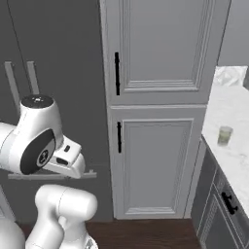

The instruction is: Grab a lemon wedge from the fridge and one ice cube from the ice bowl, and put them in the glass of lemonade.

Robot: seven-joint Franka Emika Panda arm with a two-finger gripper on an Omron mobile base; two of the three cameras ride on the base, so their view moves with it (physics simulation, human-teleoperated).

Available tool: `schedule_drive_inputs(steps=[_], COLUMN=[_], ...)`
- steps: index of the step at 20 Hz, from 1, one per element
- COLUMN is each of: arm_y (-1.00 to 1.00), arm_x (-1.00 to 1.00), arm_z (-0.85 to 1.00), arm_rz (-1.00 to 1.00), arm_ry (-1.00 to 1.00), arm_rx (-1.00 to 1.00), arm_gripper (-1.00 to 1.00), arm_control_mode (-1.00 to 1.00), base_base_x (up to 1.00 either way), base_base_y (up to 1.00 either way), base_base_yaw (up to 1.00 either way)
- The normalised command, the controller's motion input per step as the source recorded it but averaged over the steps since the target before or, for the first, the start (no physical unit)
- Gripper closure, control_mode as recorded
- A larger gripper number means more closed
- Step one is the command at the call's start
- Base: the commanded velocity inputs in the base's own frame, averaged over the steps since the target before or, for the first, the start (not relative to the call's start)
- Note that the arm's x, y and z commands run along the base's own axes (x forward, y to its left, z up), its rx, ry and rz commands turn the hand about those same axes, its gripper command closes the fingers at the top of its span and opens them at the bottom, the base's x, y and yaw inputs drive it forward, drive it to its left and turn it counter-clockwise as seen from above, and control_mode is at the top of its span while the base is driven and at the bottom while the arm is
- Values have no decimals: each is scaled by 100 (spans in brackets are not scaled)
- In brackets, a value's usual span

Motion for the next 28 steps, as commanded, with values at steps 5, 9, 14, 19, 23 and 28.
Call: schedule_drive_inputs(steps=[5, 9, 14, 19, 23, 28], arm_y=[0, 0, 0, 0, 0, 0], arm_x=[0, 0, 0, 0, 0, 0], arm_z=[0, 0, 0, 0, 0, 0], arm_rz=[0, 0, 0, 0, 0, 0], arm_ry=[0, 0, 0, 0, 0, 0], arm_rx=[0, 0, 0, 0, 0, 0], arm_gripper=[-100, -100, -100, -100, -100, -100], arm_control_mode=[100, 100, 100, 100, 100, 100], base_base_x=[6, 35, 65, 2, -46, -72], base_base_y=[94, 8, -1, -23, -7, -1], base_base_yaw=[31, 27, 34, 26, 4, -1])
